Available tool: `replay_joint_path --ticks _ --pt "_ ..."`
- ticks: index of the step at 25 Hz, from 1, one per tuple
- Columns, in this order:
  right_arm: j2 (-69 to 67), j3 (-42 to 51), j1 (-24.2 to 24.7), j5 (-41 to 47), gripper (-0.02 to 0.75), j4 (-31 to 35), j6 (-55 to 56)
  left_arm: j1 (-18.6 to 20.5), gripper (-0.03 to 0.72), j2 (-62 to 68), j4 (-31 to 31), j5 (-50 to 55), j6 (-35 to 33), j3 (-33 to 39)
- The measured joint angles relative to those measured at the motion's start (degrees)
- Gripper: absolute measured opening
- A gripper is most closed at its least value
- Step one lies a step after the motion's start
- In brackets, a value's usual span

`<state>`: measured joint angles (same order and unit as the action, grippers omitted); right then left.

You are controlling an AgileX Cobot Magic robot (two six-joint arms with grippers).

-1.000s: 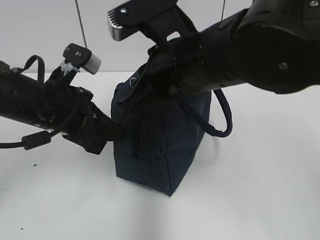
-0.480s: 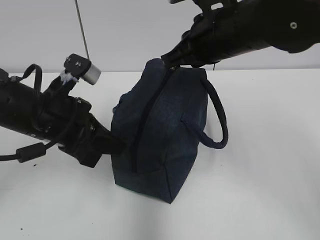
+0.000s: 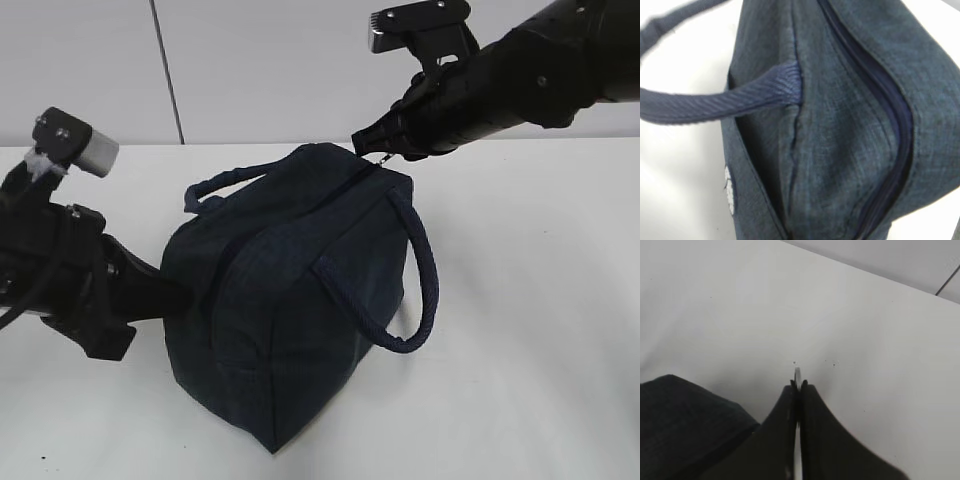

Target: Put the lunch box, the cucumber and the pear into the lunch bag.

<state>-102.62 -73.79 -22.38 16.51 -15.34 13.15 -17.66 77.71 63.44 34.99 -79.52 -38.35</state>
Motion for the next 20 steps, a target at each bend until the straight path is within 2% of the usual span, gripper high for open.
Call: replay_joint_path --ticks 3,4,6,9,11,15,20 --pt "0.0 0.0 0.0 -0.01 0.006 0.23 -0.21 0.52 0.006 -1.13 1.07 0.0 0.0 0.18" --pt "0.0 0.0 0.0 -0.01 0.006 0.23 -0.21 0.66 0.034 -1.35 1.13 0.26 0.0 0.18" --pt "0.0 0.0 0.0 -0.01 0.006 0.23 -0.21 0.81 0.13 -1.56 1.5 1.1 0.17 0.18" --pt "0.0 0.0 0.0 -0.01 0.006 0.25 -0.34 0.92 0.34 -2.0 1.5 1.51 2.15 0.18" --pt "0.0 0.0 0.0 -0.01 0.006 0.25 -0.34 1.6 0.41 -2.08 1.45 1.57 2.82 0.12" --pt "0.0 0.0 0.0 -0.01 0.006 0.49 -0.45 2.23 0.412 -3.17 2.59 -0.04 3.45 -3.71" --pt "0.0 0.0 0.0 -0.1 0.006 1.1 -0.45 2.17 0.386 1.83 2.72 0.3 10.67 -17.05"
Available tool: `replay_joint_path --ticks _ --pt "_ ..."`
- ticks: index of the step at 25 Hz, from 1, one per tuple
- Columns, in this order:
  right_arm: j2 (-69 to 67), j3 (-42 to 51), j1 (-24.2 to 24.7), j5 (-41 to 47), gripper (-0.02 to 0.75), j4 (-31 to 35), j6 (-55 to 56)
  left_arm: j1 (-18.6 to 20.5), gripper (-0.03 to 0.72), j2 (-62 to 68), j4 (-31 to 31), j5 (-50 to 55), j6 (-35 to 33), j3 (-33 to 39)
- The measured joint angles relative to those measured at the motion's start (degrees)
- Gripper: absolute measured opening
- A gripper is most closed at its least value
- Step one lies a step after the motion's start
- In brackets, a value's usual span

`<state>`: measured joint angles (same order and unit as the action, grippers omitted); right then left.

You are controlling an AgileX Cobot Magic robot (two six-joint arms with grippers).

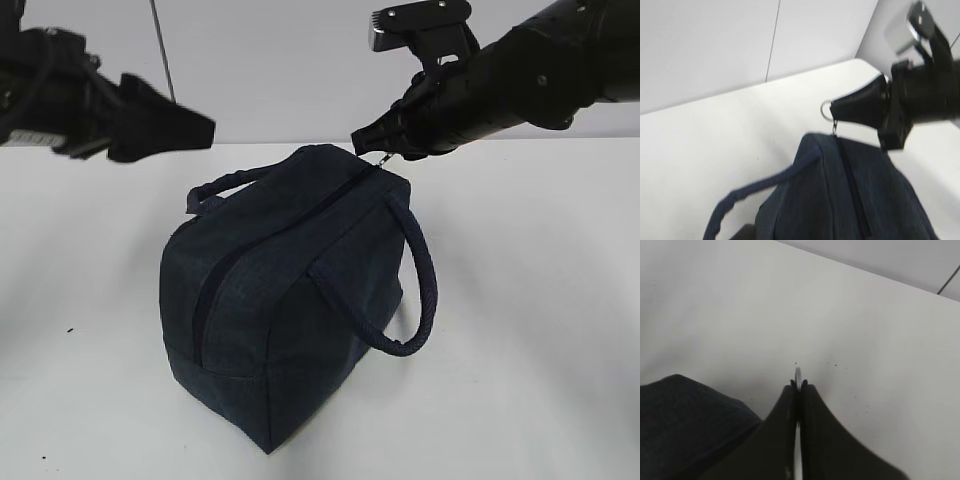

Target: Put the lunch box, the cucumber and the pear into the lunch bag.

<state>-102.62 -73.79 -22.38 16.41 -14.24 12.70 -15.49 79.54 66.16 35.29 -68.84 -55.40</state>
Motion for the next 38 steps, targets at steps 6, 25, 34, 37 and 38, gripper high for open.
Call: replay_joint_path --ticks 6,25,34,37,38 --pt "0.0 0.0 0.0 -0.27 0.006 0.87 0.0 -4.73 0.368 13.56 -5.34 0.92 6.52 -14.52" --pt "-2.43 -0.09 2.61 -2.05 0.006 4.23 -0.1 -10.28 0.02 25.07 -13.24 -2.23 14.61 -23.75" --pt "-6.41 -1.41 8.23 -1.16 0.025 16.01 -0.85 -10.28 0.026 26.0 -22.15 -0.61 23.2 -30.58" --pt "-6.41 -4.16 8.89 4.61 0.17 21.37 -8.55 -10.08 0.127 26.53 -28.08 1.46 28.2 -31.57" --pt "-6.41 -5.32 9.13 6.88 0.297 24.47 -12.19 -10.03 0.195 26.57 -29.44 2.25 29.0 -31.66"
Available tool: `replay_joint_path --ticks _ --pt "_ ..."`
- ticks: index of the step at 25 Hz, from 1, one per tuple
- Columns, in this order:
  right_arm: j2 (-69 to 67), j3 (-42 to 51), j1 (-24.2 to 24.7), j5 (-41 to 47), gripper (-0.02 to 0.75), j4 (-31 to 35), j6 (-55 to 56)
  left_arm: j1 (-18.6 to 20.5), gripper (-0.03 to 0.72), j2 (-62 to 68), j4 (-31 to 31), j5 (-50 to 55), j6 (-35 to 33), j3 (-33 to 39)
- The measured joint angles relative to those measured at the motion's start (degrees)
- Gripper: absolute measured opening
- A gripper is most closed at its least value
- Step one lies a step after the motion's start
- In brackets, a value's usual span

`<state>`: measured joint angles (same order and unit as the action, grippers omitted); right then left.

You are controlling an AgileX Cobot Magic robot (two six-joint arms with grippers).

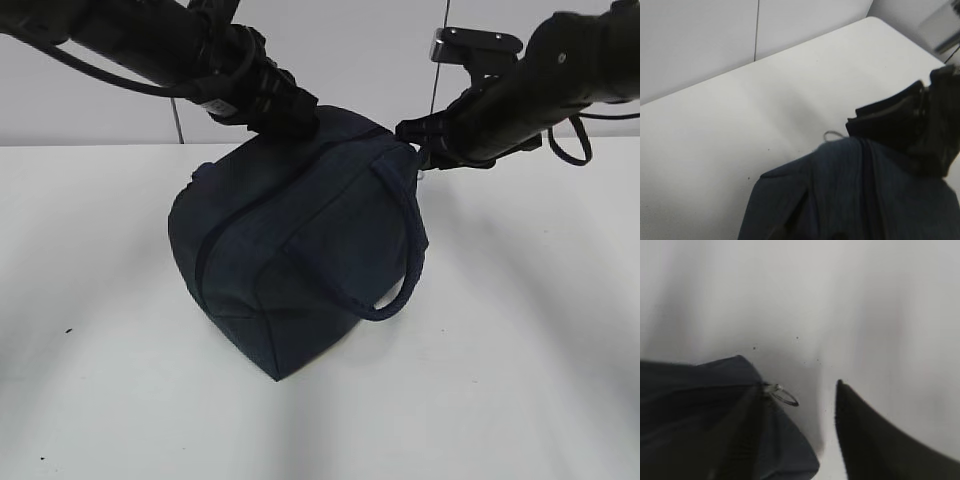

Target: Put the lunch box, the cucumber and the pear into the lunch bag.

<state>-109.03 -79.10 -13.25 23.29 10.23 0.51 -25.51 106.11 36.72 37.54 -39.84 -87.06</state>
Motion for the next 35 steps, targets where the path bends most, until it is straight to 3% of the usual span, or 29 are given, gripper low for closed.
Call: replay_joint_path --ticks 2,5,8,11,15,20,27,35 --pt "0.0 -3.16 0.43 3.74 0.467 5.74 -6.22 0.19 0.318 0.0 -1.74 1.23 0.65 -0.06" --pt "0.0 -7.61 0.43 9.92 0.582 10.05 -13.09 0.26 0.41 -0.13 -4.34 3.07 0.9 -0.1" --pt "0.0 -12.01 0.43 18.54 0.577 11.08 -16.44 0.3 0.417 -1.93 -11.69 8.32 5.69 -0.1" --pt "0.17 -14.98 0.43 25.5 0.548 11.28 -17.45 0.3 0.389 -4.9 -22.91 14.04 16.52 -0.1" --pt "1.41 -15.46 0.43 29.42 0.536 11.3 -17.72 0.3 0.315 -10.05 -31.7 18.84 29.28 -0.1" --pt "6.26 -13.34 0.43 32.42 0.533 11.51 -17.72 0.3 0.264 -17.15 -40.92 26.75 37.78 -0.13" --pt "21.39 3.83 0.43 36.43 0.528 10.43 -16.08 0.3 0.244 -32.12 -43.94 29.93 40.92 7.61" --pt "45.07 24.76 0.43 43.83 0.513 2.38 -12.92 0.3 0.243 -57.75 -43.22 30.47 41.26 30.58"
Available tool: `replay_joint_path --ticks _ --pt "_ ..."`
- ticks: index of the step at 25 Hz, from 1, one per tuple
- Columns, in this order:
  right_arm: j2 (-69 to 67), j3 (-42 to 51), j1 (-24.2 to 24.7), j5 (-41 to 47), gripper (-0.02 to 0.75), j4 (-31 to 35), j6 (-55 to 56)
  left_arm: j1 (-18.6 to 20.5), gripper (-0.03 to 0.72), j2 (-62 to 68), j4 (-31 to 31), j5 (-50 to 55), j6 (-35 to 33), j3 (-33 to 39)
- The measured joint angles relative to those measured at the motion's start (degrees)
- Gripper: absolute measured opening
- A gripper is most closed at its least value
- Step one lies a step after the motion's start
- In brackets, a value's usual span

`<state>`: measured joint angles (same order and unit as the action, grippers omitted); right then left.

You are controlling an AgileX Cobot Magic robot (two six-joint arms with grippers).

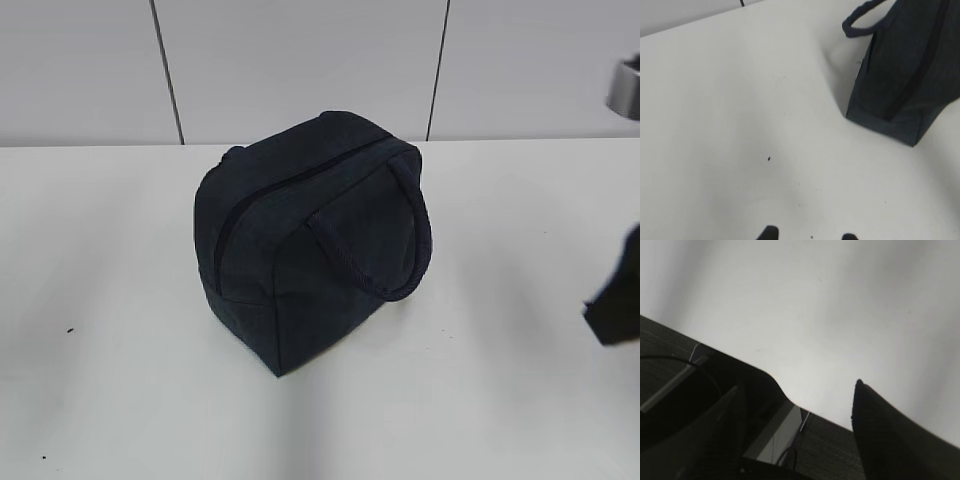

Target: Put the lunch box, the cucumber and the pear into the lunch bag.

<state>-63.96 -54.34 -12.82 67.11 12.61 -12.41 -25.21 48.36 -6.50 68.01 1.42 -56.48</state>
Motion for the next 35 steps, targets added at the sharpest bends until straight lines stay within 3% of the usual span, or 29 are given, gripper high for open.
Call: replay_joint_path --ticks 8,17,21,35 --pt "28.02 13.85 0.0 3.72 0.512 -6.51 4.88 0.0 0.238 -25.19 2.84 -0.12 1.24 13.48" --pt "55.07 23.54 0.0 1.43 0.512 -13.17 5.35 0.0 0.238 -40.99 3.11 -2.06 1.53 23.43" --pt "60.55 25.4 0.0 -0.34 0.512 -13.28 5.57 0.0 0.238 -45.33 3.14 -4.11 1.53 26.46" --pt "64.97 25.62 0.0 -0.57 0.451 -13.37 6.19 0.0 0.238 -49.38 5.68 -4.49 -1.42 26.64"
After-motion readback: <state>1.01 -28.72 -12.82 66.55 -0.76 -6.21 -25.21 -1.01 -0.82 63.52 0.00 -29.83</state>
